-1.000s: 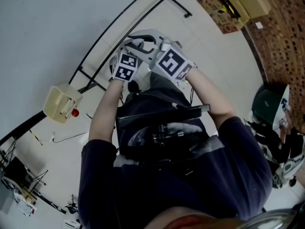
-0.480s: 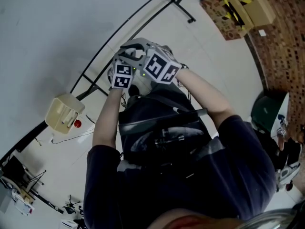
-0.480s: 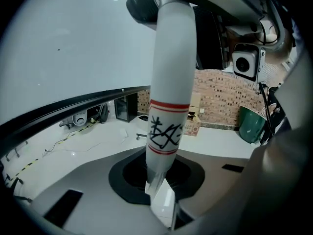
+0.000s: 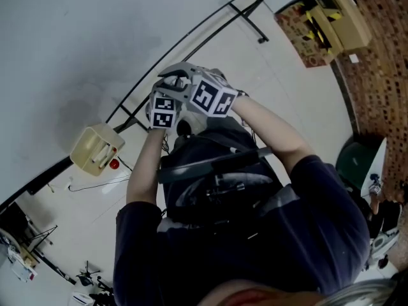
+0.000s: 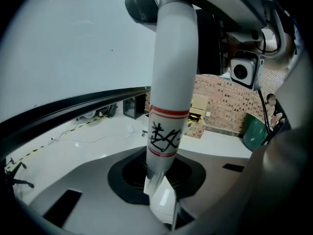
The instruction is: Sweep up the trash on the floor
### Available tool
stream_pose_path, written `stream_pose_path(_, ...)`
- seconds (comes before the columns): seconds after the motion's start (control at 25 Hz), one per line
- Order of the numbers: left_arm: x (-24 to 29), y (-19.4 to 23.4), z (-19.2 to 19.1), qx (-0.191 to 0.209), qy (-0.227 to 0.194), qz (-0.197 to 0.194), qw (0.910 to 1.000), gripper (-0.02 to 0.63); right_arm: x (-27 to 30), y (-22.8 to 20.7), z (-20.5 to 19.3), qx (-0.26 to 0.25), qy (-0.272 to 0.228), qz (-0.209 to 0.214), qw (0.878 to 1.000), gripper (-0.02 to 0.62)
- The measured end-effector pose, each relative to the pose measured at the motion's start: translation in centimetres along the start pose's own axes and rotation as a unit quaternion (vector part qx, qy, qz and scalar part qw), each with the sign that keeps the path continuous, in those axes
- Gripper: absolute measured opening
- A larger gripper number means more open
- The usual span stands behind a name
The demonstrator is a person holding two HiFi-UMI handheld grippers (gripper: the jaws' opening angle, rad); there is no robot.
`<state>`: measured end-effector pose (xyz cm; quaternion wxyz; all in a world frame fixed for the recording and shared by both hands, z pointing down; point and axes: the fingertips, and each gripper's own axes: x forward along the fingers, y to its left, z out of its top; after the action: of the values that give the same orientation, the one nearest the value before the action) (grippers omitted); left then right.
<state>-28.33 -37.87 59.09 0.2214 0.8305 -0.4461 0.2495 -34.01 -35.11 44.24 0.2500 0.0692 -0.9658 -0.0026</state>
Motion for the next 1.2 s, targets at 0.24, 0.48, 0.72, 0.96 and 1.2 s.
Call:
stream_pose_path(0.24,-2.4,0.8,1.7,-0.086,-0.056,-0.018,0.9945,0.127,0.7,-0.7,0.4,0.000,-0.009,-0.007,1.000,0.109)
stream_pose_path(0.48,-5.6,1.5,1.5,-0.041,-0.061,0.034,0.9967,0.118,1.3,-1.8,0.0,0.018,-0.007,-0.022,1.000,0.109)
stream_pose_path(0.72,-7.5,-0.9,3.2,0.055,-0.064,0.053,0.9950,0.002,1.3,-2.2,0.0,0.027,-0.007,-0.014,1.000,0.109)
stream_pose_path(0.96,-4.7,-3.2,2.1,0.049,-0.032,0.003,0.9983,0.003,2.4,-1.9,0.3,0.025,-0.012,0.004,1.000,0.111)
stream_pose_path(1.2,-4.1,-1.0,2.5,0.027,-0.022,0.011,0.9993,0.002,2.9,-2.4,0.9,0.033,-0.030,-0.009,0.999,0.115)
